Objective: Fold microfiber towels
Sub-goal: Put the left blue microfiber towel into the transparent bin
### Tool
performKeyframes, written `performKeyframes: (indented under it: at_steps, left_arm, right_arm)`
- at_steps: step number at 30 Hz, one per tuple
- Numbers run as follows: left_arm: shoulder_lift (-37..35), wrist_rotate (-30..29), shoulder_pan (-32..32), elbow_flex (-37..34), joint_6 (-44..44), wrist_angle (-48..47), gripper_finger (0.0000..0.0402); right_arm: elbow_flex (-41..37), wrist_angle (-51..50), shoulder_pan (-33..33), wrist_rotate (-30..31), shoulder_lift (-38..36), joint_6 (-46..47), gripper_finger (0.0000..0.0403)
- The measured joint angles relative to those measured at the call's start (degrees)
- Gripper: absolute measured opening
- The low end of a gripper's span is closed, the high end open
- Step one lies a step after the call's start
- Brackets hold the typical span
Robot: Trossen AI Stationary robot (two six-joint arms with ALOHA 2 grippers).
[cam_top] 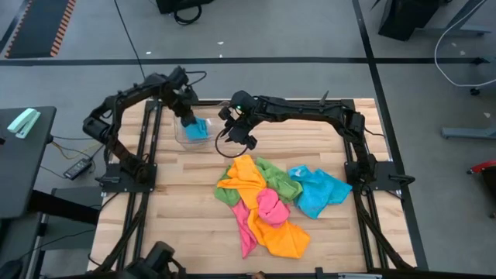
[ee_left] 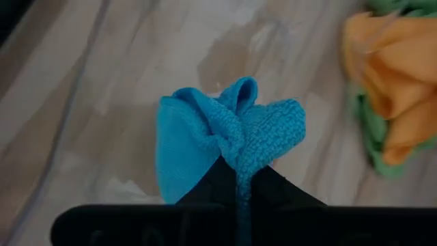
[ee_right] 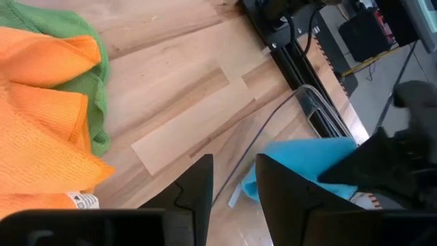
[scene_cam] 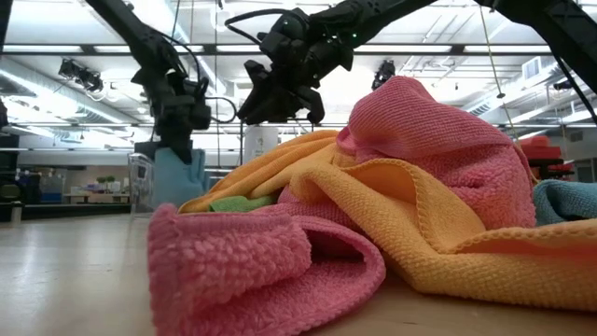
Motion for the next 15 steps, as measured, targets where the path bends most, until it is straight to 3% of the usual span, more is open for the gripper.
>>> performKeyframes:
  at_steps: [7,15]
  left_arm:
    - [0.0,8.3,2.5,-1.7,0.1,-2.2,0.0016]
    - [0.1,8.8,0.6,-4.4,-2.2,-3.2,0.0016]
  right_arm:
    - [0.0,-0.1,0.0,0.0,0.0,0.1,0.0119]
    - [0.0,-0.1,0.0,0.0,0.0,0.1,0.0119]
